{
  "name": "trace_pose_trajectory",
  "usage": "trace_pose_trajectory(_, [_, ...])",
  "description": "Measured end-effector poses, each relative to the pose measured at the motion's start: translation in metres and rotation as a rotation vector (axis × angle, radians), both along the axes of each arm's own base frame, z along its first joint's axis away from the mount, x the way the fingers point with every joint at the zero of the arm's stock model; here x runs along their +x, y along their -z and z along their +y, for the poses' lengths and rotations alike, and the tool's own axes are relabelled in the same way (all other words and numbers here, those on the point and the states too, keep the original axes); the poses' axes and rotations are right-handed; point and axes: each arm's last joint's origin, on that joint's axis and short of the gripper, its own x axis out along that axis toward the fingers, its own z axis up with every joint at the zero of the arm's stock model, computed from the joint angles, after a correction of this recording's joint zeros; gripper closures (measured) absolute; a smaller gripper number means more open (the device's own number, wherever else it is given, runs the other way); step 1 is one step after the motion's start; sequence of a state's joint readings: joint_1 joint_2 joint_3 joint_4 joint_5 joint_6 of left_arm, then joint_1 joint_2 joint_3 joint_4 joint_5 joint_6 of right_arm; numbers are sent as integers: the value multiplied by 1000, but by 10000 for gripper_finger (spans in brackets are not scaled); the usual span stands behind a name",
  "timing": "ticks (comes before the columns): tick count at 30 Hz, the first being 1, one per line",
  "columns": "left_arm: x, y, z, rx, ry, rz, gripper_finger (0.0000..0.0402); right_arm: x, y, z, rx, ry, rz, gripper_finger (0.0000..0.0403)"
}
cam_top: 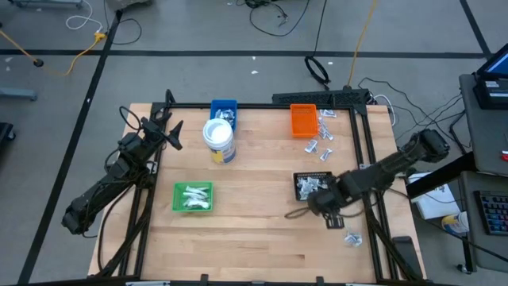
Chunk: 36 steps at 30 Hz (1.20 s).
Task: Pick & Place First Aid Supplies
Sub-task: Put the gray towelette pack into the black bin
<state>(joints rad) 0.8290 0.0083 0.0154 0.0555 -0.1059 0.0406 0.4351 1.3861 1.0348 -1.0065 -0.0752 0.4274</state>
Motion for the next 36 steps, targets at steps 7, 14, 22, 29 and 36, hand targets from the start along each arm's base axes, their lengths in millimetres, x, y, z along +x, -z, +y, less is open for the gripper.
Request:
trace_pose_trajectory(7, [0, 0, 0, 0, 0, 0, 128, 11, 0, -38, -19, 42, 20, 392])
trace_pose_trajectory(14, [0, 0, 0, 0, 0, 0, 128, 9, 1, -69, -41, 117, 91, 392])
trace_pose_trajectory(22, [0, 0, 0, 0, 0, 0, 128, 8, 24, -82, -112, 128, 47, 392])
trace_pose_trajectory(29, [0, 0, 0, 0, 0, 0, 128, 2, 44, -83, -167, 126, 37, 384])
trace_pose_trajectory(36, [0, 0, 0, 0, 0, 0, 128, 5, 43, -84, -188, 100, 10, 327])
